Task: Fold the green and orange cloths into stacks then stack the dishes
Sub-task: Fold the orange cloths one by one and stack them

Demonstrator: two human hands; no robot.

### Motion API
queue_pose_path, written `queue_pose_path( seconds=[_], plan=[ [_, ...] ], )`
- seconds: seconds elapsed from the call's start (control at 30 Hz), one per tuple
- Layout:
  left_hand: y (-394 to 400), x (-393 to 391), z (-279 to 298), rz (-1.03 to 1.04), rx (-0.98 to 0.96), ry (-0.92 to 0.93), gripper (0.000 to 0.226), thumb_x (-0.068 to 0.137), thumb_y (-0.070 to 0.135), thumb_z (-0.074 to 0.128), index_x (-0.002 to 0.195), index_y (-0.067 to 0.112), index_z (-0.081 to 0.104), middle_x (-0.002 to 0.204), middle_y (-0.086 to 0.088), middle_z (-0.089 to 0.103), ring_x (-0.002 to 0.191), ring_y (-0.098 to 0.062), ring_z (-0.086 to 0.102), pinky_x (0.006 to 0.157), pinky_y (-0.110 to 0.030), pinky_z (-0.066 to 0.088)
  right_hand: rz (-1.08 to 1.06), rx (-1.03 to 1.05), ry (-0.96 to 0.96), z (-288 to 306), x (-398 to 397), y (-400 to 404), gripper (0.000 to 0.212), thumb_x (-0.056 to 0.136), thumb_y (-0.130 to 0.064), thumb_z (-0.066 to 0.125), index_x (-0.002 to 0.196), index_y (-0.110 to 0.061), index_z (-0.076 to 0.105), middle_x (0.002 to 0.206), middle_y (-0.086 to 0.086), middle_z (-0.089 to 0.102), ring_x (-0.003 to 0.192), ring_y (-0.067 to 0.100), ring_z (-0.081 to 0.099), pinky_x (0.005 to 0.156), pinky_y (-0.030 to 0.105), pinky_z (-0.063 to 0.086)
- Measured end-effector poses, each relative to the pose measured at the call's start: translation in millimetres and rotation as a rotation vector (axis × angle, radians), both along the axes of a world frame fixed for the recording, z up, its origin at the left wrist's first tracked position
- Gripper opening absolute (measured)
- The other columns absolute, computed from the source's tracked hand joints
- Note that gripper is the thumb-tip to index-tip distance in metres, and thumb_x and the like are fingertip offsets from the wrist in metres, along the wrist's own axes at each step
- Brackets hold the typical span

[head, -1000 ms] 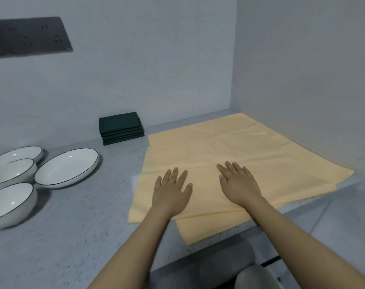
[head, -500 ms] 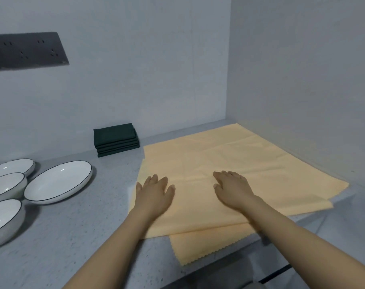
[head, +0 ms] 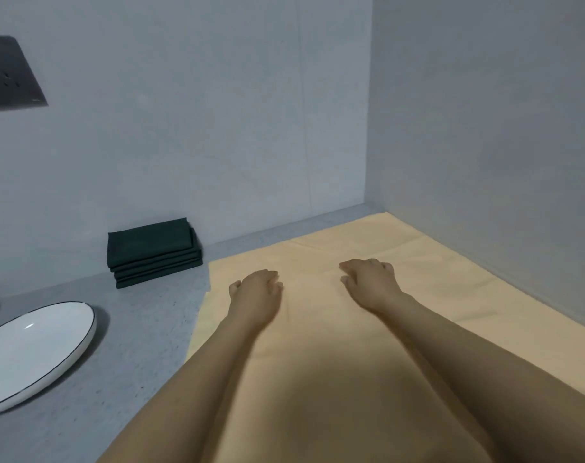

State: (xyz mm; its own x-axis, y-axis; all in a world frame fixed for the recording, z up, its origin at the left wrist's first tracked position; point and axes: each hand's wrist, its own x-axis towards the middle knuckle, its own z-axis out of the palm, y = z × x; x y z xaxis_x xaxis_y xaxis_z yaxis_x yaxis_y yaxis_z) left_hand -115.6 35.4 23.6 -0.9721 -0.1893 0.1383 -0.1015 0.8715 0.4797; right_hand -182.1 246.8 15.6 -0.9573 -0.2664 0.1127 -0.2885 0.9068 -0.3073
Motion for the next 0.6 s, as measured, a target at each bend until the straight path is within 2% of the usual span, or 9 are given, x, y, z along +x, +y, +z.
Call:
queue_pose_path(
  seconds=[0.07,0.13,0.2,0.3,0.37,0.53,0.6],
  plan=[
    [-5.5,-19.8,-6.8,-0.023,0.001,0.003,0.015,0.100,0.028,0.041,0.093,0.037,0.051,0.104,0.006,0.051,0.123,-0.019,0.046,0.084,-0.024,0.015,-0.005,-0.011,0.000,-6.7,-17.6,-1.0,0.041,0.097,-0.037,0.042,0.136,-0.028,0.046,0.139,-0.006,0.048,0.130,0.023,0.035,0.105,0.037,0.022],
    [-13.2,-31.6,-14.0,-0.021,-0.035,-0.003,0.029,0.099,0.033,0.044,0.122,0.023,0.058,0.126,0.002,0.057,0.127,-0.019,0.044,0.093,-0.028,0.019,-0.028,-0.032,-0.008,-10.1,-27.8,-1.0,0.042,0.096,-0.042,0.044,0.136,-0.031,0.047,0.139,-0.005,0.047,0.131,0.022,0.033,0.104,0.036,0.021],
    [-19.6,-38.2,-22.2,-0.007,-0.072,0.042,0.035,0.096,0.036,0.049,0.126,0.021,0.059,0.125,-0.001,0.056,0.123,-0.021,0.043,0.094,-0.031,0.022,-0.046,-0.040,0.028,-12.2,-33.1,0.0,0.038,0.093,-0.045,0.047,0.129,-0.034,0.053,0.131,-0.003,0.049,0.127,0.021,0.035,0.101,0.034,0.021],
    [-22.0,-39.7,-27.6,-0.020,-0.073,0.130,0.030,0.092,0.038,0.056,0.117,0.025,0.065,0.101,0.003,0.051,0.112,-0.020,0.045,0.092,-0.030,0.023,-0.064,-0.129,0.103,-13.9,-36.6,3.0,0.021,0.090,-0.042,0.055,0.107,-0.034,0.065,0.102,-0.005,0.052,0.114,0.019,0.042,0.092,0.032,0.021],
    [-21.9,-39.3,-28.7,-0.036,-0.086,0.146,0.025,0.091,0.038,0.059,0.110,0.026,0.068,0.092,0.006,0.048,0.108,-0.019,0.046,0.086,-0.029,0.021,-0.072,-0.176,0.119,-15.9,-37.6,4.4,0.011,0.088,-0.037,0.058,0.093,-0.032,0.067,0.089,-0.008,0.050,0.107,0.018,0.045,0.084,0.031,0.019],
    [-23.0,-32.0,-20.8,-0.014,0.041,0.196,0.013,0.090,0.033,0.061,0.084,0.025,0.070,0.089,0.005,0.054,0.100,-0.017,0.047,0.085,-0.027,0.019,-0.042,-0.234,0.141,-10.4,-31.2,10.3,0.011,0.088,-0.032,0.058,0.078,-0.031,0.063,0.093,-0.008,0.057,0.107,0.015,0.042,0.078,0.027,0.012],
    [-26.1,-21.9,-13.3,-0.019,0.117,0.188,0.016,0.088,0.034,0.063,0.073,0.031,0.063,0.085,0.012,0.058,0.099,-0.017,0.048,0.087,-0.028,0.023,-0.005,-0.318,0.132,-3.8,-23.9,16.5,0.014,0.087,-0.030,0.060,0.073,-0.033,0.062,0.092,-0.008,0.062,0.106,0.012,0.037,0.082,0.026,0.012]
  ],
)
